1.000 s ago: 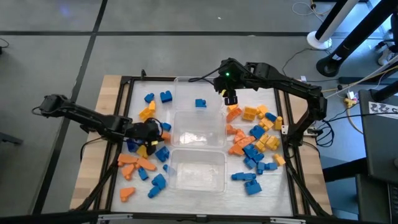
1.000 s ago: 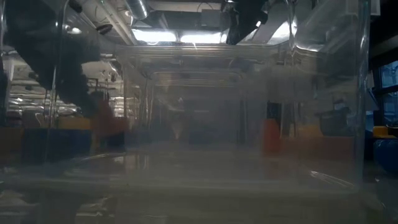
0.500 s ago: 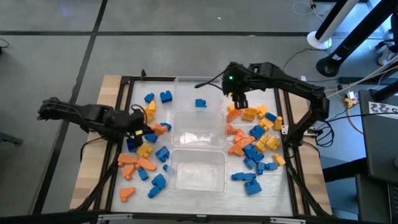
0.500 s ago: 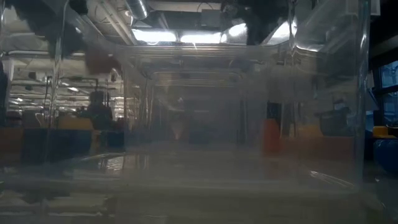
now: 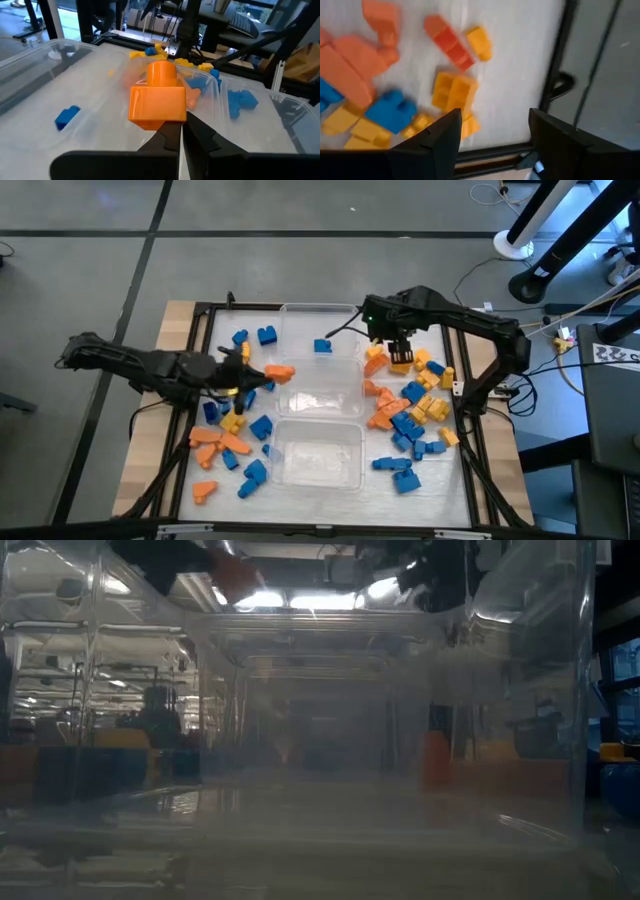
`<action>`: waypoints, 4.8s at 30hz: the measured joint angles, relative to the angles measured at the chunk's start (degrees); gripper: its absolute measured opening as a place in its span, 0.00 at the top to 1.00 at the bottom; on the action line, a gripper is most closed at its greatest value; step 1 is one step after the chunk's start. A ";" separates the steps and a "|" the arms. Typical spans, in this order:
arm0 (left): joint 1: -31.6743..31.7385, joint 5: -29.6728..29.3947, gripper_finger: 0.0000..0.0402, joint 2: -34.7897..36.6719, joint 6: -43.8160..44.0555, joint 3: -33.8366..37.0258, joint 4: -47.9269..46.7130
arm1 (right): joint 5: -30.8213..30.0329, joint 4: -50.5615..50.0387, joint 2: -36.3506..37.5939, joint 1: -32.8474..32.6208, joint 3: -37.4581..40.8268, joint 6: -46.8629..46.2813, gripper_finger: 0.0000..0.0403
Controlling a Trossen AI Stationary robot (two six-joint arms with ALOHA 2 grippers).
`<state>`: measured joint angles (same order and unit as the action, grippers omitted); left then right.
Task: Sort blocks
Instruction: Put the orange game piece into the top transparent bin, then put the yellow game piece into the bottom transparent bin
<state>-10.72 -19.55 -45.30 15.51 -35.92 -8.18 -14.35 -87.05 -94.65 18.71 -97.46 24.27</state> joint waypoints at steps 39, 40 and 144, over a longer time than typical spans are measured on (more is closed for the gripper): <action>3.33 -0.02 0.69 -9.20 1.72 0.05 12.23 | 4.99 23.06 -0.02 14.42 35.27 4.57 0.42; 3.32 -0.02 0.69 -9.20 1.42 0.06 12.21 | 4.98 24.27 0.00 14.42 36.00 4.57 0.42; 33.66 -5.29 0.69 -17.60 11.06 0.04 -42.21 | 23.37 23.16 -15.15 -34.15 -14.55 -5.97 0.94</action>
<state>22.94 -24.84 -62.89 26.57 -35.88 -50.39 9.03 -63.89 -109.81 -15.44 -112.01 18.31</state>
